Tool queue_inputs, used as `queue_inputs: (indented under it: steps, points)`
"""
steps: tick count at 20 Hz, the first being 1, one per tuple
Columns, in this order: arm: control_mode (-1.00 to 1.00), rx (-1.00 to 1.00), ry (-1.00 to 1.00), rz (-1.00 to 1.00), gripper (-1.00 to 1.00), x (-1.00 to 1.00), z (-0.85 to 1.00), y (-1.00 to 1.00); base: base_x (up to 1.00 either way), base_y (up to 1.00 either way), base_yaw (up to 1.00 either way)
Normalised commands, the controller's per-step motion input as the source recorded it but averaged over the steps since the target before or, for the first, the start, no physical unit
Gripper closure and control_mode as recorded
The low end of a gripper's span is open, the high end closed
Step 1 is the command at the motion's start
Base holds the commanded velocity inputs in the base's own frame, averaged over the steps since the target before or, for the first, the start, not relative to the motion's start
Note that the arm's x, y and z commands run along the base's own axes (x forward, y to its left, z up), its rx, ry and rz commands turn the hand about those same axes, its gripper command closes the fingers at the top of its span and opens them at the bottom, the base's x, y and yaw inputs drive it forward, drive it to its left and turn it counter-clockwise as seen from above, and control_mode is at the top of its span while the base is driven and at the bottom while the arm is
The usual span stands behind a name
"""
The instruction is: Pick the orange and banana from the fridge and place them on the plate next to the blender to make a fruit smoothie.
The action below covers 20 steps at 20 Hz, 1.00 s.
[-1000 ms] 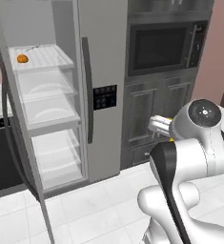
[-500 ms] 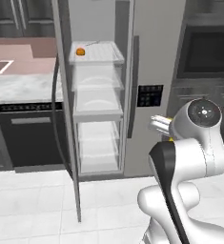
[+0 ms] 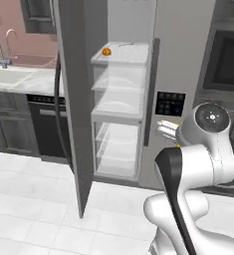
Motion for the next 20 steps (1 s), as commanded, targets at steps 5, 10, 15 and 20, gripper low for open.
queue_inputs:
  steps: [5,10,15,20]
  points:
    - [1.0,0.0,0.0,0.0,1.0,0.0,0.0,0.0,0.05,-0.96,0.47]
    - [1.0,0.0,0.0,0.0,1.0,0.0,0.0,0.0,0.0,-0.62,0.53]
    - [1.0,0.0,0.0,0.0,1.0,0.0,0.0,0.0,-0.1,-0.6,0.57]
    - [1.0,0.0,0.0,0.0,1.0,0.0,0.0,0.0,-0.44,-0.59,0.61]
